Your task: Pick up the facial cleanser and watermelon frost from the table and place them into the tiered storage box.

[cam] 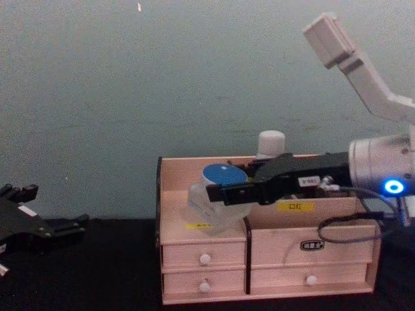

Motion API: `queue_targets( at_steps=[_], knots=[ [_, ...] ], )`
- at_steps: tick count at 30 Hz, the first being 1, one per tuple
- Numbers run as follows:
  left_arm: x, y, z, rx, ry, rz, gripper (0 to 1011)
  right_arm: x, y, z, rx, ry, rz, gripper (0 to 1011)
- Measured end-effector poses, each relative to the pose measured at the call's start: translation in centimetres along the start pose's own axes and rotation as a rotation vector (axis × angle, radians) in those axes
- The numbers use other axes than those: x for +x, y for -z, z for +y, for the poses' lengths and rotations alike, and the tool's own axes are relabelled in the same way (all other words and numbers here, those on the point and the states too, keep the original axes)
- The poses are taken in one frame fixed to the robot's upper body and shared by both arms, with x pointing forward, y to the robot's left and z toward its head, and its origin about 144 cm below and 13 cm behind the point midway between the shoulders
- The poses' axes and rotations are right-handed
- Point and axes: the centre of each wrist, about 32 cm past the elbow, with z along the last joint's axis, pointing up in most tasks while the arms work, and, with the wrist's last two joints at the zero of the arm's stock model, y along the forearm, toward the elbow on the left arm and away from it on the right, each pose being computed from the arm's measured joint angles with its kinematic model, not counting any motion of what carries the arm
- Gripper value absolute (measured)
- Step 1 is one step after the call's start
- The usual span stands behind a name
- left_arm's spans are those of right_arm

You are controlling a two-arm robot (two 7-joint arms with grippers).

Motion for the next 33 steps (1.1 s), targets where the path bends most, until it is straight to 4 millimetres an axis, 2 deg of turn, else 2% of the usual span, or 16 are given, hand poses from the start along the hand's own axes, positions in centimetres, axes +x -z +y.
queue_targets(
  at_steps=[11,33],
  knots=[
    [0.0,0.0,0.0,0.0,0.0,0.0,1001,0.6,-0.6,1.7,-0.005,0.007,0.028,729],
    [0.0,0.0,0.0,0.0,0.0,0.0,1001,1.8,-0.2,4.3,-0.035,0.024,0.099,729]
  ],
)
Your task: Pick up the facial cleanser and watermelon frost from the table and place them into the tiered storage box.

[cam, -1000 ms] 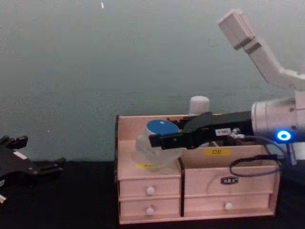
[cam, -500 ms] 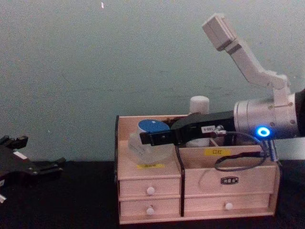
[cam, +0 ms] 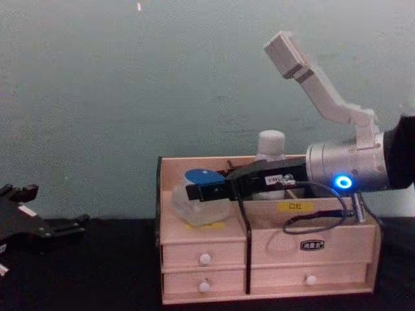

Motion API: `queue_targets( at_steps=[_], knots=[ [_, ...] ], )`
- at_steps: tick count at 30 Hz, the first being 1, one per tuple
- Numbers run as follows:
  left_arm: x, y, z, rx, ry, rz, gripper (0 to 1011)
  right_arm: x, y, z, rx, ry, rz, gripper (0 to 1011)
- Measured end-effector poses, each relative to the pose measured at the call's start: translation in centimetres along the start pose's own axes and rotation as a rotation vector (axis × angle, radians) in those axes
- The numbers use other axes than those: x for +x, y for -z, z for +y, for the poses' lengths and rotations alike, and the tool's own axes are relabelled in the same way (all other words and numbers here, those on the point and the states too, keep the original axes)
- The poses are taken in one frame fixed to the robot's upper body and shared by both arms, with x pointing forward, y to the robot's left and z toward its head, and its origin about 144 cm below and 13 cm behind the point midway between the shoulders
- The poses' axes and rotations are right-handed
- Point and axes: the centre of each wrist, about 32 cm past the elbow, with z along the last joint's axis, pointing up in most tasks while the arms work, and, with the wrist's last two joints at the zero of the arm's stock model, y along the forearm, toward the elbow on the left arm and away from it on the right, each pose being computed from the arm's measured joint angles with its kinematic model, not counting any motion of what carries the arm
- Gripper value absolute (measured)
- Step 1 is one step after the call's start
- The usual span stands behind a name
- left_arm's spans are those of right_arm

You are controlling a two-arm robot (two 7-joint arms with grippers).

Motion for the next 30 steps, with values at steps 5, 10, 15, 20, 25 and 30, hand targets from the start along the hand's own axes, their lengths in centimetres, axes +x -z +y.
queue_targets(
  at_steps=[5,10,15,20,25,30],
  knots=[
    [0.0,0.0,0.0,0.0,0.0,0.0,1001,0.06,-0.05,0.2,-0.006,0.002,-0.001,729],
    [0.0,0.0,0.0,0.0,0.0,0.0,1001,0.1,-0.01,0.27,-0.01,0.002,-0.001,729],
    [0.0,0.0,0.0,0.0,0.0,0.0,1001,0.13,0.0,0.35,-0.012,0.003,-0.001,729],
    [0.0,0.0,0.0,0.0,0.0,0.0,1001,0.14,0.0,0.42,-0.014,0.006,0.0,729],
    [0.0,0.0,0.0,0.0,0.0,0.0,1001,0.14,-0.02,0.45,-0.017,0.009,0.003,729],
    [0.0,0.0,0.0,0.0,0.0,0.0,1001,0.13,0.0,0.44,-0.018,0.01,0.003,729]
  ],
)
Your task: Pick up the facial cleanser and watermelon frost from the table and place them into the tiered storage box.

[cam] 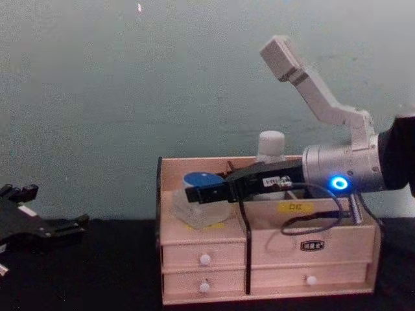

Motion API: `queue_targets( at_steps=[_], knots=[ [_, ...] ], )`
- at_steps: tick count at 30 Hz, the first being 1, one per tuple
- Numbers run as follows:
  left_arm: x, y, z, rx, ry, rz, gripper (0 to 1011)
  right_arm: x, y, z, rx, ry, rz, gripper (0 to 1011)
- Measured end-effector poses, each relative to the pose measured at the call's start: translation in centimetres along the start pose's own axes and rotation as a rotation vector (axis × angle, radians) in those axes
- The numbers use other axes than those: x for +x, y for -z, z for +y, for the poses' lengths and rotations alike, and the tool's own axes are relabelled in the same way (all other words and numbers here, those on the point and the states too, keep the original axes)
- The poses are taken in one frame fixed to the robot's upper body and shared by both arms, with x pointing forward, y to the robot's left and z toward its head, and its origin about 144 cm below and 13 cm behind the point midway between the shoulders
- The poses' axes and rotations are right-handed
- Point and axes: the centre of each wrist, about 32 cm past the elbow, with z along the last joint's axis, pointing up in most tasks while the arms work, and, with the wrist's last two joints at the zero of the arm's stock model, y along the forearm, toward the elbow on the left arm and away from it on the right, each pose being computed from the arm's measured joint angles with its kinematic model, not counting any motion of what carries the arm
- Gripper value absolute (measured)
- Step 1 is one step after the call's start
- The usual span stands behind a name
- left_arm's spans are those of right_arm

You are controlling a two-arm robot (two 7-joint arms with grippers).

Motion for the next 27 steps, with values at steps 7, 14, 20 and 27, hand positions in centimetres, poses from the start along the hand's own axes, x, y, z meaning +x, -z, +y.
queue_targets(
  at_steps=[7,14,20,27],
  knots=[
    [0.0,0.0,0.0,0.0,0.0,0.0,1001,-0.01,0.03,-0.01,-0.001,0.0,0.0,729],
    [0.0,0.0,0.0,0.0,0.0,0.0,1001,-0.02,0.05,-0.01,-0.002,-0.001,0.0,729],
    [0.0,0.0,0.0,0.0,0.0,0.0,1001,-0.02,0.09,-0.03,-0.004,-0.001,0.001,813],
    [0.0,0.0,0.0,0.0,0.0,0.0,1001,-0.02,0.09,-0.03,-0.005,-0.001,0.001,971]
  ],
)
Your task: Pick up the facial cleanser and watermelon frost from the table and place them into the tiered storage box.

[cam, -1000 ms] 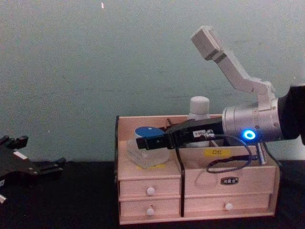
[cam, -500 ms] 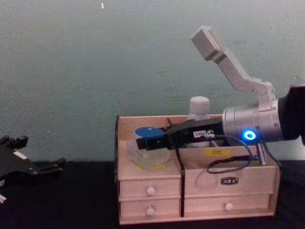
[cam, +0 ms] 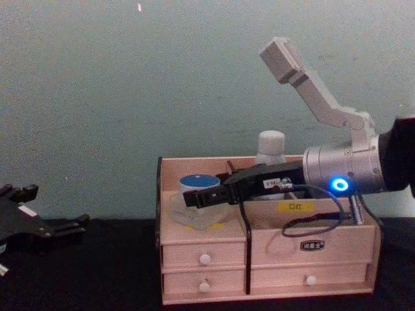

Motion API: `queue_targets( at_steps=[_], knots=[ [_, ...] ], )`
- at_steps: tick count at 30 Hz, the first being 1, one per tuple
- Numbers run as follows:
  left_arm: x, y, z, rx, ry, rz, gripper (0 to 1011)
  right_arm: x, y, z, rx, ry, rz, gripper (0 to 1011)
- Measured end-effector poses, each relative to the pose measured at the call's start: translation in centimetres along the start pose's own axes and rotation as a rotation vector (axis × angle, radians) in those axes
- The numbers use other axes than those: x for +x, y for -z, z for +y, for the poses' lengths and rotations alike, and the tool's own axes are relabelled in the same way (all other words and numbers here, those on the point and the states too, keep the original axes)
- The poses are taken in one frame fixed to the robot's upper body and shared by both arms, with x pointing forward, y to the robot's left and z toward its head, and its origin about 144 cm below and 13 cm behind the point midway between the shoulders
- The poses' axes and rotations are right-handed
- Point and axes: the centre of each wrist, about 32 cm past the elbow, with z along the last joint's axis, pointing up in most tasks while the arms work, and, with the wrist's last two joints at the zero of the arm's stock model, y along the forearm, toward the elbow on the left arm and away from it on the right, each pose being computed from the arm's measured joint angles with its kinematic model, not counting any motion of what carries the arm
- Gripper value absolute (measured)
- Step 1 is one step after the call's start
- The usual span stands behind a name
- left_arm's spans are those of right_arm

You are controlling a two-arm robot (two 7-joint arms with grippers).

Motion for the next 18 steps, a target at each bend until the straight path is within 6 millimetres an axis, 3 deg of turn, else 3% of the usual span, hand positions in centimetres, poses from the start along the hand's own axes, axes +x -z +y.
queue_targets(
  at_steps=[18],
  knots=[
    [0.0,0.0,0.0,0.0,0.0,0.0,1001,0.0,-0.15,-0.12,0.01,0.002,-0.006,1003]
  ],
)
